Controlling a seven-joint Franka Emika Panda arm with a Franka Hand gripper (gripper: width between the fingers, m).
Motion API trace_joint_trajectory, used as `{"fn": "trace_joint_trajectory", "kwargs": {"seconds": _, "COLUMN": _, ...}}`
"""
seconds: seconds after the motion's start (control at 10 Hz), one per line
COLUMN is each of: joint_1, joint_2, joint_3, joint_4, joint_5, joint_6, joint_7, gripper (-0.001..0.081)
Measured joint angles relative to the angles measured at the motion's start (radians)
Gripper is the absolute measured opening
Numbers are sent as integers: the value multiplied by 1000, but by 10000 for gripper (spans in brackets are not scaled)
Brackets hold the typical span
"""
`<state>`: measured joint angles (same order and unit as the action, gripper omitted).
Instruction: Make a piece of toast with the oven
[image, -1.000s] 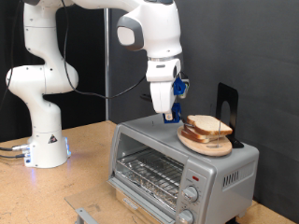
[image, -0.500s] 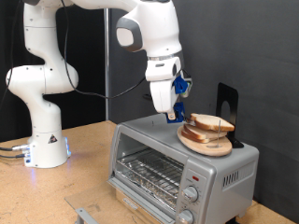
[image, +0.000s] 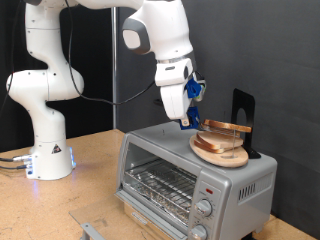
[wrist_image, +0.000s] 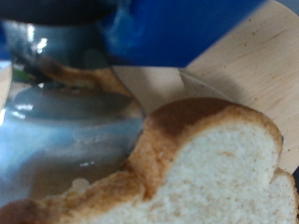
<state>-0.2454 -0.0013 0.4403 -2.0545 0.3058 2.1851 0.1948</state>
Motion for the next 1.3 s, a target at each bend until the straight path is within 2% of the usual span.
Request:
{"fn": "trace_joint_trajectory", "kwargs": {"seconds": 0.8, "joint_1": -1, "joint_2": -1, "joint_3": -11, "joint_4": -42, "joint_5": -22, "joint_6": -28, "joint_7": 0, "gripper": 467}}
{"fn": "trace_joint_trajectory", "kwargs": {"seconds": 1.3, "joint_1": 8, "joint_2": -17, "joint_3": 12, "joint_4": -46, "joint_5": -19, "joint_6": -28, "joint_7": -14, "gripper": 467}}
